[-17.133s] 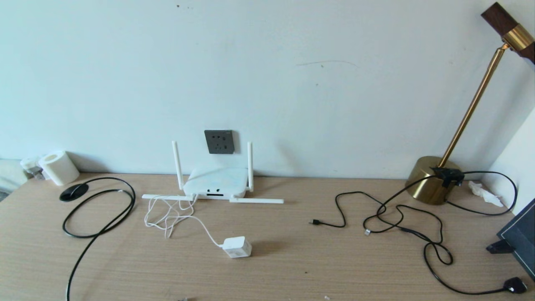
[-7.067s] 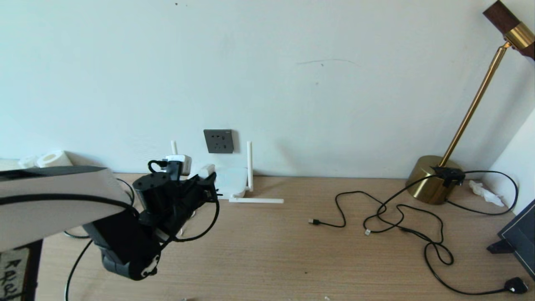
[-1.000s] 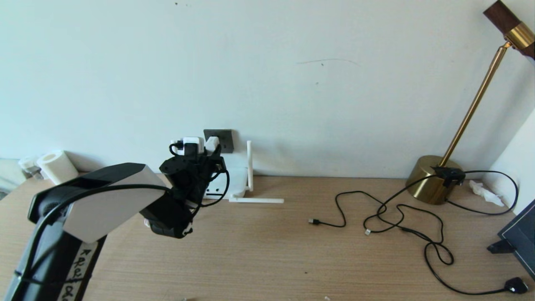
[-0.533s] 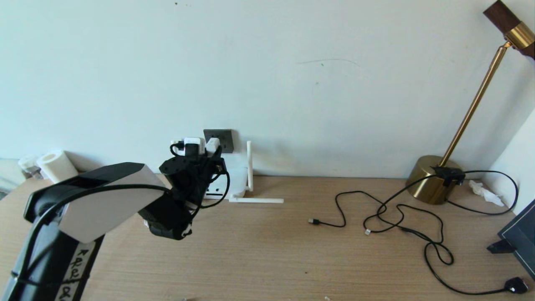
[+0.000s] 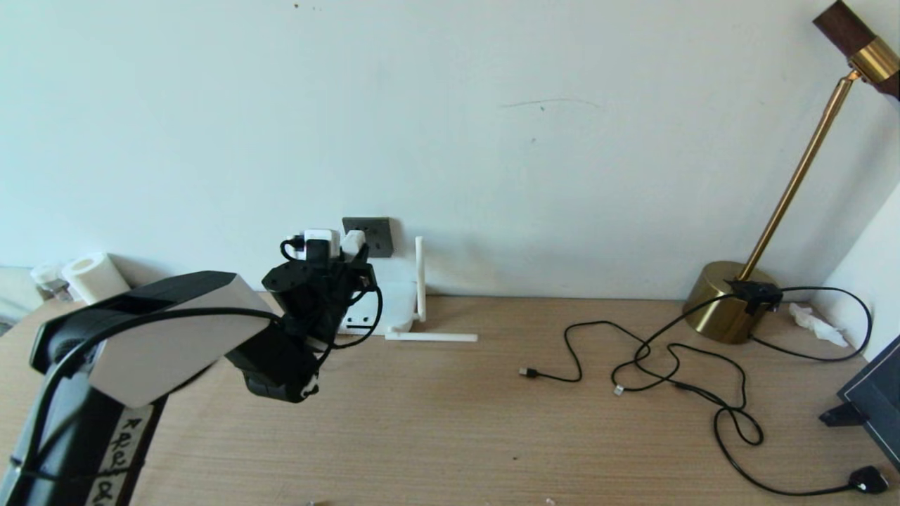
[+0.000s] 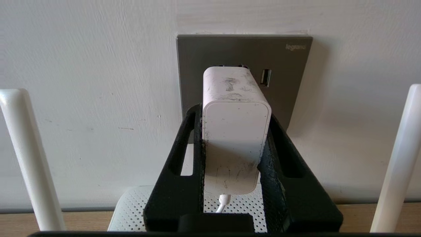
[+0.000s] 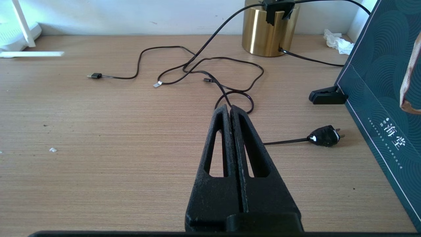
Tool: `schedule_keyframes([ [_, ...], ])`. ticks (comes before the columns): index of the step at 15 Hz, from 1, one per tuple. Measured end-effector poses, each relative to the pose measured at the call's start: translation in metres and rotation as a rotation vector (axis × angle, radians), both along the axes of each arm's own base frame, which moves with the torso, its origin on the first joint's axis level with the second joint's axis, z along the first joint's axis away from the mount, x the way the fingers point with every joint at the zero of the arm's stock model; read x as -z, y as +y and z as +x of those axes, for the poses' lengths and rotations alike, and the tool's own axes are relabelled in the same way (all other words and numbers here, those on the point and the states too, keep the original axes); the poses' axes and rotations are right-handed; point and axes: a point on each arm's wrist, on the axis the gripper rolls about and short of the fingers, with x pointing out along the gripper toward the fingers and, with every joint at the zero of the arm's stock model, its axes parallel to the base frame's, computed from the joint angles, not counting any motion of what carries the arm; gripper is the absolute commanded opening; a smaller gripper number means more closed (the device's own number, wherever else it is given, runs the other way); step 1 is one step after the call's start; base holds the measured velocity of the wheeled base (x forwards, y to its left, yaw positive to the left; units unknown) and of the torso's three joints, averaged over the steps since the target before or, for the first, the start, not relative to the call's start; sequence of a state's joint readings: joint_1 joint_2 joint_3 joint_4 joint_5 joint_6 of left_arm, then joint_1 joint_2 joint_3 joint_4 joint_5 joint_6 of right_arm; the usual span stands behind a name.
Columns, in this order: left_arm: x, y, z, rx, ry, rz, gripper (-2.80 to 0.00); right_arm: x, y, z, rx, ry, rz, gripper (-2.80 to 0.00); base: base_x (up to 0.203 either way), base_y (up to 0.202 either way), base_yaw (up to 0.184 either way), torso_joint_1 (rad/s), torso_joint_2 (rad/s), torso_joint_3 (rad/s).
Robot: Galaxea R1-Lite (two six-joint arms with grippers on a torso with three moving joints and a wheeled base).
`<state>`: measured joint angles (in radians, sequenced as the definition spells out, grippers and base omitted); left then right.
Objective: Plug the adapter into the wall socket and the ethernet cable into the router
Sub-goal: Plug plug into socket
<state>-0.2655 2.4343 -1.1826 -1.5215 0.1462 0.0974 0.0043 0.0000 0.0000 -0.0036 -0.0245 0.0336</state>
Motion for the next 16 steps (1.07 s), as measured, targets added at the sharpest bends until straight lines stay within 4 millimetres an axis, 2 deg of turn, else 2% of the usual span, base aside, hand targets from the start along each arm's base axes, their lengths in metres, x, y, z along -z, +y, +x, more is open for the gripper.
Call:
schedule_keyframes([
  [16, 0.005, -0.002, 0.011, -0.004, -0.027, 0.007, -2.80, 0.000, 0.000, 0.000, 0.000, 0.000, 0.000, -2.80, 0.000, 0.000, 0.000, 0.000, 0.00, 0.000],
])
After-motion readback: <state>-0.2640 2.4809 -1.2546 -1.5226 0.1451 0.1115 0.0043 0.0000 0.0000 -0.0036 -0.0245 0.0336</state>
